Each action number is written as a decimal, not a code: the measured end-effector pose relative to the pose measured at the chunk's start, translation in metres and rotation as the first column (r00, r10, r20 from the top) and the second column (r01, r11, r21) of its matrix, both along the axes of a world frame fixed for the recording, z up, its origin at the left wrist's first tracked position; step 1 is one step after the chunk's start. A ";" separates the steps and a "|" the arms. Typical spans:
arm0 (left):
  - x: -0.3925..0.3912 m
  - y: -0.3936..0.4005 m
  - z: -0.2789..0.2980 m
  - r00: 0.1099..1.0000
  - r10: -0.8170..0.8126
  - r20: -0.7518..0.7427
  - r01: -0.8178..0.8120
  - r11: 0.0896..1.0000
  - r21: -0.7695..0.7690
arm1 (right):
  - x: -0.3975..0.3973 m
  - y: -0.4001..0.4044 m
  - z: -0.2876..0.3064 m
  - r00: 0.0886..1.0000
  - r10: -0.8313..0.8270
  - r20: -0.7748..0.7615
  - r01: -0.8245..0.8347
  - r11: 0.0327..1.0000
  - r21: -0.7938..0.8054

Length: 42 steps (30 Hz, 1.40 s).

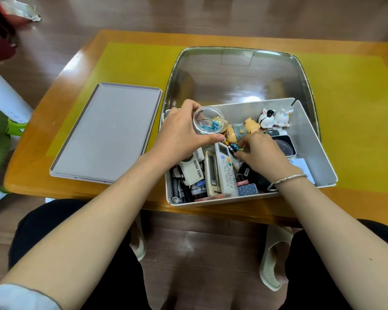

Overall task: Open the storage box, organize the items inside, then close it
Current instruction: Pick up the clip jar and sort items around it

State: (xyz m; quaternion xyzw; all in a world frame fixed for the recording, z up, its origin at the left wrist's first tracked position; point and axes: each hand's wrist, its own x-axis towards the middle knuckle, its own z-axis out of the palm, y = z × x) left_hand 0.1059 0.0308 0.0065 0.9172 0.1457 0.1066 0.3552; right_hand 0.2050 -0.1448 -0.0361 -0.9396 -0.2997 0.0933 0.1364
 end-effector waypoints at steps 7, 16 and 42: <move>0.002 0.001 -0.005 1.000 -0.022 0.017 0.021 0.998 0.059 | 0.002 0.003 -0.005 0.999 0.002 -0.037 0.000 0.998 0.069; -0.001 0.002 0.003 0.999 0.033 0.031 -0.029 0.992 -0.126 | 0.007 0.003 -0.007 0.990 0.046 -0.134 -0.026 0.989 0.145; 0.005 0.005 -0.006 0.996 -0.065 0.059 0.064 0.998 0.017 | 0.003 0.003 -0.001 0.976 0.115 -0.185 -0.111 0.993 0.035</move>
